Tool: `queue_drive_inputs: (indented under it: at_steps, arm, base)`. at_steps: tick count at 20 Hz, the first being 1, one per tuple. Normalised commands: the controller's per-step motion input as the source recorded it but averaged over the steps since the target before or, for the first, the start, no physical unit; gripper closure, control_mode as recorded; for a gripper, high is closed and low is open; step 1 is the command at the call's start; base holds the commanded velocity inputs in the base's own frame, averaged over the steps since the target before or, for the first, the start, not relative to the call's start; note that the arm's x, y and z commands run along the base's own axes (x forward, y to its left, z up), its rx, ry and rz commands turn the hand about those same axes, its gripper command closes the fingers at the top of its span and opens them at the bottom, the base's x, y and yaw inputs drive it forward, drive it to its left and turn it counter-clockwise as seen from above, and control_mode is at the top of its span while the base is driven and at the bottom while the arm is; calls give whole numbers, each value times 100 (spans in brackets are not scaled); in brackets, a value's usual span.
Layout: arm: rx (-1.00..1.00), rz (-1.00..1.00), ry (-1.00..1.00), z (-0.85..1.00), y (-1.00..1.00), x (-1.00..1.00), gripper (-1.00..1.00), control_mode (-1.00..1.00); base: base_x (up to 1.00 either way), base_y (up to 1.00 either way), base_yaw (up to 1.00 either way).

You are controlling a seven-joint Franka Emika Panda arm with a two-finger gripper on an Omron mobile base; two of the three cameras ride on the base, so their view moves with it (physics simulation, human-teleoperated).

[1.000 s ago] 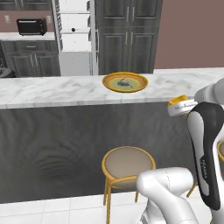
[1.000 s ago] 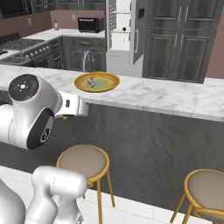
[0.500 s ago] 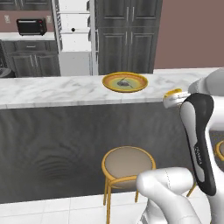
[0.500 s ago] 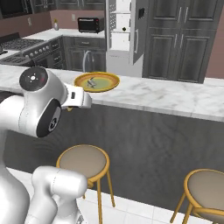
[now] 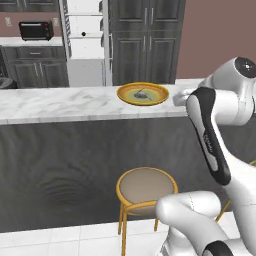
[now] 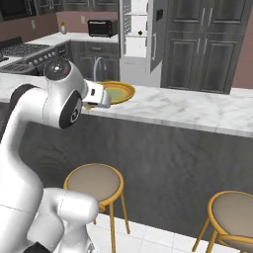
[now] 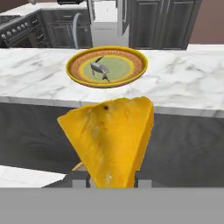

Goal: Take the cheese, fish, and avocado from the fridge and place them on the plate on the dining counter to create an appetizer plate.

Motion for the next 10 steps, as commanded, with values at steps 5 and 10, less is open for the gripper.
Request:
queue_drive_inputs:
  at_steps: [5, 10]
  arm:
    - [0, -8, 2, 0, 1, 81, 100, -100]
    - [0, -5, 0, 0, 0, 67, 100, -100]
  base:
    - [0, 0, 0]
    - [0, 0, 0]
